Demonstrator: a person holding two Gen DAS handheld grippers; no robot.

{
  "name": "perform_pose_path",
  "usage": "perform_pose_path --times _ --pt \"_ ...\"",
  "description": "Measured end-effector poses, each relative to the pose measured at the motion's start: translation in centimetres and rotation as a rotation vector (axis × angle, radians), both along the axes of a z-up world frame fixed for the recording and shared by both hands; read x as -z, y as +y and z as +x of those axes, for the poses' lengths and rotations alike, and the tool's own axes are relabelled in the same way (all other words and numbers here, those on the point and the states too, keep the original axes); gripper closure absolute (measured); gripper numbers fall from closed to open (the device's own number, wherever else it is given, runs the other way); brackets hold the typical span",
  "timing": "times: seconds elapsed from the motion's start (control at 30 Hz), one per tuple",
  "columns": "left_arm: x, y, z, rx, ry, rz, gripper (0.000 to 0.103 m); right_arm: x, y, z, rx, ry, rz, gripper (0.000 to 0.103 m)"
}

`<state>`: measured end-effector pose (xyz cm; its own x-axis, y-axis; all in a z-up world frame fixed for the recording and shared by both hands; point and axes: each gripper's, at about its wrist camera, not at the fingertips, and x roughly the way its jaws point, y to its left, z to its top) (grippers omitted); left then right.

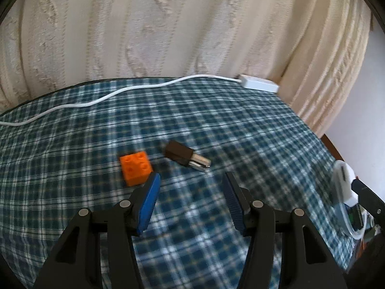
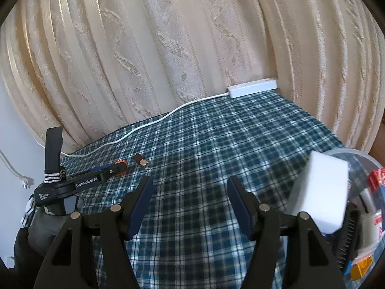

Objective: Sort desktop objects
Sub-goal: 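Move left tool to the orange block while right tool approaches the brown-capped tube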

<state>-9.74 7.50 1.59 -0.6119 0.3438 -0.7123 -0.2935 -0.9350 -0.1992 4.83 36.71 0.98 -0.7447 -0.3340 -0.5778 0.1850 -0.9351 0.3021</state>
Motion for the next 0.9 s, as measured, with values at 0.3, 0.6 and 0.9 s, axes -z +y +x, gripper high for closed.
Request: perform_pose_path --times 0.3,0.6,0.9 --pt "1.2 -2.1 -1.9 -0.105 -0.007 -0.033 0.046 0.6 -1.2 -1.6 -0.025 -0.016 0.015 0.035" --pt "2.8 -2.5 -4.0 -0.146 -0.050 -0.069 0.046 1.1 -2.4 -3.9 -0.063 -0.039 0.025 0.035" --pt "3.5 -2.8 -4.7 -0.145 -0.055 -0.081 0.046 1.6 -4.1 -5.9 -0.098 -0.061 0.042 0.035"
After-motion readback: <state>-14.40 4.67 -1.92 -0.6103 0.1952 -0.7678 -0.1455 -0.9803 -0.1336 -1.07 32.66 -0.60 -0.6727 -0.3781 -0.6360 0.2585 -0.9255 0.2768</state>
